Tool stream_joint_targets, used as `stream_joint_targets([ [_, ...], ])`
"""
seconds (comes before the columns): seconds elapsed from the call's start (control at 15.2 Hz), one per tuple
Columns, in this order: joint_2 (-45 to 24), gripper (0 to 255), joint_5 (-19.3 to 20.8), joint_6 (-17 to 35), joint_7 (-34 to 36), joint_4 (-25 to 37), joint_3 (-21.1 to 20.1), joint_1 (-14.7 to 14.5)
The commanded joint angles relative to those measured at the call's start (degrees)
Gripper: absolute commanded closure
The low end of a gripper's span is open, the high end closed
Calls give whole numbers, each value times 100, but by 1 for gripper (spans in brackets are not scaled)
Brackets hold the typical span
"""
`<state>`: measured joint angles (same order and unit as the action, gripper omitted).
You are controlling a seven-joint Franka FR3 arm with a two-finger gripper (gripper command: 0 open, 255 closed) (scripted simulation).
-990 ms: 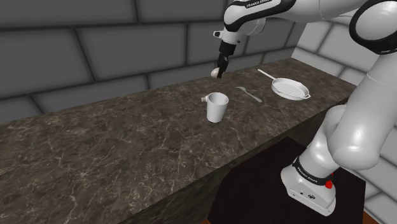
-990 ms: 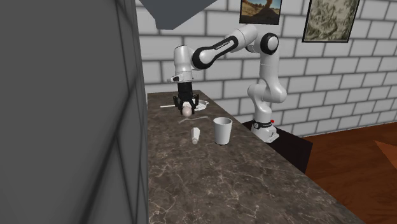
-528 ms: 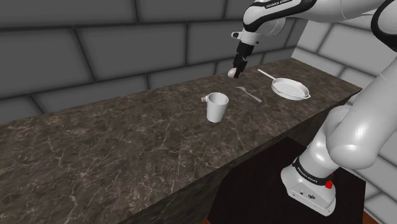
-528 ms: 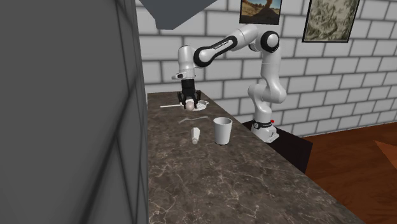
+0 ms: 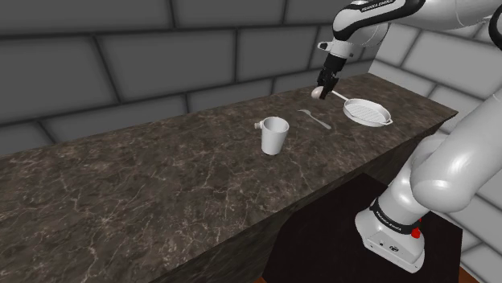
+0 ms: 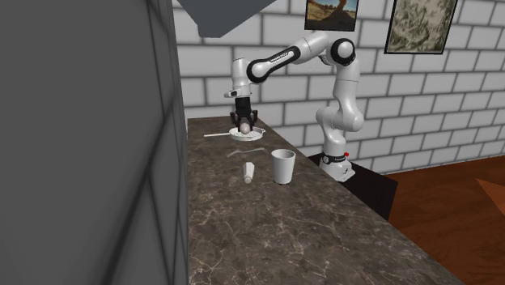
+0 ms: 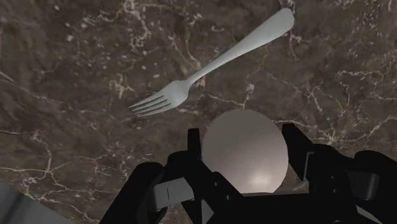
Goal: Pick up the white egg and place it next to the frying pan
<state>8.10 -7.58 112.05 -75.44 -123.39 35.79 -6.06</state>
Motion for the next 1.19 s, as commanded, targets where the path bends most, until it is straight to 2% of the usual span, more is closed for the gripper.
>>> stream_joint_targets([
  [0.0,124,255,123,-85,-196,-49,130,128],
  [0.66,23,255,348,-437,-1553,200,1004,726],
  [1.12,-610,255,87,-731,-2790,766,1710,1126],
])
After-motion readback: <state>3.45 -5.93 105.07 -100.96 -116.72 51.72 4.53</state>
